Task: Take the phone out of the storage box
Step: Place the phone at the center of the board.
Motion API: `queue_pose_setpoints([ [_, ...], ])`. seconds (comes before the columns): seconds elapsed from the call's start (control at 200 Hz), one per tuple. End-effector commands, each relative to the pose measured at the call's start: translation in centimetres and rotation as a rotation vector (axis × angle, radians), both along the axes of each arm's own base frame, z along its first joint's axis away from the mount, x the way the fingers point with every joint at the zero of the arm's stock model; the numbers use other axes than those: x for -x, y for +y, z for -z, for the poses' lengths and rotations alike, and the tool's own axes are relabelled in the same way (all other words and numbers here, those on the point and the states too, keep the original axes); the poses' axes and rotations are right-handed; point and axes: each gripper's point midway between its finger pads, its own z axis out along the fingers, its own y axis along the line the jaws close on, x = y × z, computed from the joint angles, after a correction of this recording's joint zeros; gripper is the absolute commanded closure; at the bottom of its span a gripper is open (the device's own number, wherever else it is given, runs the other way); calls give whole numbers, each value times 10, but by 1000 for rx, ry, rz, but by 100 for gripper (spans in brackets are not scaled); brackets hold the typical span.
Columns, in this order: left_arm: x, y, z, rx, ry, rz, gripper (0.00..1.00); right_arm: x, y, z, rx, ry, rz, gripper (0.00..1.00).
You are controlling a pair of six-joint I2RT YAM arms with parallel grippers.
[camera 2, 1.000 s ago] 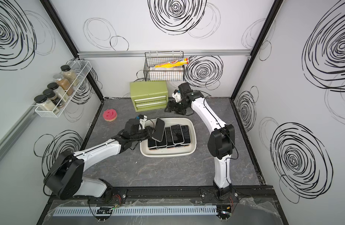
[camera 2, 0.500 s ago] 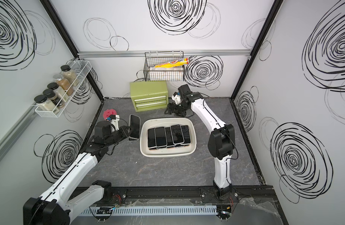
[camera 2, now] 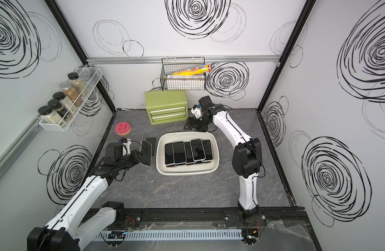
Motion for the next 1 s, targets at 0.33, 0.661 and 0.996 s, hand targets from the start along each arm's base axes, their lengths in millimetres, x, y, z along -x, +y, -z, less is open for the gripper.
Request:
queue_pose_setpoints([
  [0.33,2,-15,33,-43,101,43,100,11,1,2,-34,-1,-38,21],
  [0.661,9,-19,56,-61,154,38,100,16,-1,12,-27,7,-43,21],
  [0.996,22,-14,78,-92,198,-9,100,19,-1,19,-25,20,-51,21],
])
